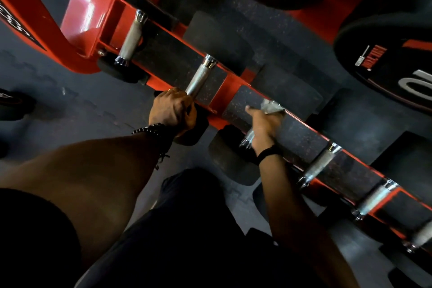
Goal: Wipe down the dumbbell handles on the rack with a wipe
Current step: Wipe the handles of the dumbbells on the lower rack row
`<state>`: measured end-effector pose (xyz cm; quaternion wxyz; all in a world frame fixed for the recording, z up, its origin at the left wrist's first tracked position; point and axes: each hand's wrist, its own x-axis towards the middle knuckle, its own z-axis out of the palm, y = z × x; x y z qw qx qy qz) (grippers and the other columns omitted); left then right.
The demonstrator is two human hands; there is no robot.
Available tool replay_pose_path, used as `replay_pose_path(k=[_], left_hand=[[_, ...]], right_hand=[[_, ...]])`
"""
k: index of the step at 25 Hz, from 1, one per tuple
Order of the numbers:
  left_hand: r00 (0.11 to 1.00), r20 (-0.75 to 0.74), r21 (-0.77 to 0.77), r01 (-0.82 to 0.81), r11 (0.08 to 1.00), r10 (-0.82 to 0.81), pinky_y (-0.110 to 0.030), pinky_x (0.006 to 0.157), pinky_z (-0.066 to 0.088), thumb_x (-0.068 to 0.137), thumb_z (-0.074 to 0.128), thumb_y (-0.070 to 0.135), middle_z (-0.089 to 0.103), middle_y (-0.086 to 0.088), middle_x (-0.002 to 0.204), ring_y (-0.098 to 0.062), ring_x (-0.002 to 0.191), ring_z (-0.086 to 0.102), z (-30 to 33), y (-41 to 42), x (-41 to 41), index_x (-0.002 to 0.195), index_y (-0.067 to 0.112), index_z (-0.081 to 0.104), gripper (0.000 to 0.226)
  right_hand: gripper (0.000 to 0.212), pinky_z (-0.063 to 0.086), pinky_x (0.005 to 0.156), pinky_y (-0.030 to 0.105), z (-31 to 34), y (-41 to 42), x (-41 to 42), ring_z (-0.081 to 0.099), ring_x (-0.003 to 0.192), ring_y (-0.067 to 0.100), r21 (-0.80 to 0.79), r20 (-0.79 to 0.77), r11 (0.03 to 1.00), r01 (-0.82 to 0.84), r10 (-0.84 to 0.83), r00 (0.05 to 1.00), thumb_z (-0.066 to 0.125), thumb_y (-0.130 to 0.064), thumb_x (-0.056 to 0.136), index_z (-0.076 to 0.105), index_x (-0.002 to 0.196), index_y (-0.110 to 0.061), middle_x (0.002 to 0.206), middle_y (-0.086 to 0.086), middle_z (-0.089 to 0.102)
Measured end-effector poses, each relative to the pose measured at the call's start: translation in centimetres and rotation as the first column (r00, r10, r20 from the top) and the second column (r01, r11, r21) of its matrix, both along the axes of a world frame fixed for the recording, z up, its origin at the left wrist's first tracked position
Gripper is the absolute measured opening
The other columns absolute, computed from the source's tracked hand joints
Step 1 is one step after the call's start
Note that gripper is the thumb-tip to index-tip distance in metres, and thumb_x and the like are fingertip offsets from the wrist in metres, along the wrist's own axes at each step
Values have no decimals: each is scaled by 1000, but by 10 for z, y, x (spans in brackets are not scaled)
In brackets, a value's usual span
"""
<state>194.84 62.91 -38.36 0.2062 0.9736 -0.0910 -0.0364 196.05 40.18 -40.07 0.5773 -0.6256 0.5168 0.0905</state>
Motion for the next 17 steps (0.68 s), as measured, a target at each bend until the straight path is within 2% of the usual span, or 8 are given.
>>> replay_pose_path(k=[2, 3, 7, 8, 10, 12, 14, 17], left_hand=[[1000, 10, 3, -28, 1000, 28, -28, 53, 35, 64, 65, 11, 53, -4, 58, -30, 55, 54, -1, -2, 1, 56, 16, 50, 18], [1000, 6, 5, -24, 1000, 24, -29, 53, 37, 64, 64, 13, 53, -4, 58, -30, 56, 54, -2, -2, -1, 57, 16, 51, 15], [1000, -12, 7, -14, 1000, 14, -32, 54, 41, 67, 57, 20, 54, -2, 59, -30, 60, 55, -7, 3, 0, 59, 16, 53, 9], [1000, -9, 1, -17, 1000, 17, -33, 54, 42, 67, 57, 19, 55, -2, 59, -30, 60, 55, -8, 2, 0, 59, 16, 53, 10], [1000, -8, -8, -22, 1000, 22, -33, 53, 43, 65, 59, 18, 55, -3, 60, -30, 60, 55, -7, 1, 0, 58, 16, 53, 9], [999, -14, -13, -36, 999, 36, -34, 53, 45, 64, 61, 17, 55, -3, 61, -30, 60, 55, -7, 1, -1, 59, 15, 54, 9], [999, -12, -14, -40, 999, 40, -34, 53, 44, 65, 61, 16, 55, -4, 61, -30, 60, 56, -7, 1, -1, 59, 15, 54, 10], [999, -14, -17, -32, 999, 32, -31, 54, 38, 68, 53, 20, 54, -3, 61, -29, 60, 55, -6, 3, -1, 59, 17, 51, 10]], right_hand=[[20, 52, 73, 27, -3, -15, 3, 59, 76, 12, 255, -1, 967, 15, -15, 1000, 76, -7, 78, 66, 94, -11, 81, -2, 66], [17, 53, 70, 25, -2, -19, 1, 61, 77, 14, 278, 1, 960, 21, -22, 1000, 77, -8, 78, 67, 90, -12, 78, -3, 68], [46, 54, 81, 29, -3, 4, -1, 62, 83, 13, -60, 8, 998, -24, 24, 1000, 86, -17, 69, 59, 104, -4, 98, 1, 69], [35, 55, 75, 26, 0, 2, 2, 60, 76, 8, 17, 1, 1000, -25, 25, 1000, 83, -15, 74, 62, 99, -6, 87, -4, 70], [12, 53, 64, 24, 4, -17, 11, 54, 62, 6, 329, -54, 944, 2, 16, 998, 77, -13, 81, 65, 83, -16, 62, -11, 64], [12, 53, 70, 28, 5, -34, 12, 53, 57, 7, 439, -42, 898, 17, 2, 999, 75, -14, 82, 64, 81, -18, 58, -9, 60], [17, 52, 74, 31, -3, -25, 5, 58, 64, 10, 303, -30, 953, 15, -6, 1000, 78, -18, 80, 63, 87, -15, 67, -5, 64], [47, 53, 80, 29, -4, 12, -7, 64, 85, 16, -189, 59, 982, 26, -15, 998, 84, -20, 74, 57, 108, -2, 99, 5, 67]])
